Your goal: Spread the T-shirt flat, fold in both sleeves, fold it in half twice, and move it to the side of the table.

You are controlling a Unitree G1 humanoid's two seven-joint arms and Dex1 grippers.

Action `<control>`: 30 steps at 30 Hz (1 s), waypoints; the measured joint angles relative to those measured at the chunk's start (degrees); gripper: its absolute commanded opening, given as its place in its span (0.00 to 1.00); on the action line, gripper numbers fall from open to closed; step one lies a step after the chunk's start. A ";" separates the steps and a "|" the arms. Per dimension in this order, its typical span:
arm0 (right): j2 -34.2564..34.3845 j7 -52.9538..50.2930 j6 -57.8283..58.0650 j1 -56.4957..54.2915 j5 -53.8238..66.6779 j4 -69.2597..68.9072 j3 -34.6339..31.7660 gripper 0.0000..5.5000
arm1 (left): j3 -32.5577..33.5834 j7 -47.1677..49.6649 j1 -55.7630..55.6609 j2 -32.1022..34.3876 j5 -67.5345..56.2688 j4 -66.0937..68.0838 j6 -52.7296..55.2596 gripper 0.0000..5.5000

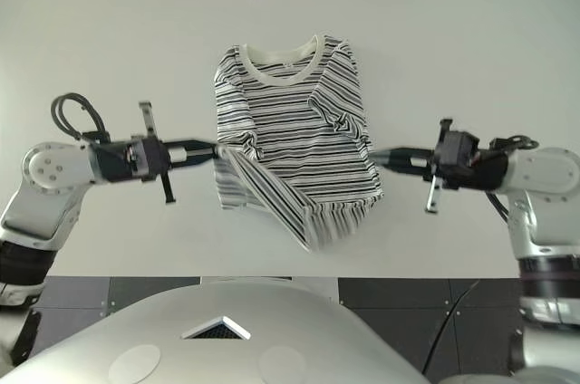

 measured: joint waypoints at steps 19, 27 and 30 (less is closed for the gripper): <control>9.66 -2.18 2.48 -4.87 -12.65 7.89 5.62 0.24 | 4.31 7.48 -9.23 -10.63 8.22 18.08 -8.11 0.02; 11.00 -6.15 18.17 0.09 -10.73 -5.78 7.40 0.24 | 4.37 7.46 -9.21 -10.65 9.18 18.12 -8.43 0.02; 10.99 -7.05 22.12 1.17 -10.61 -9.77 7.61 0.24 | 4.37 7.47 -9.21 -10.74 9.46 18.12 -8.47 0.02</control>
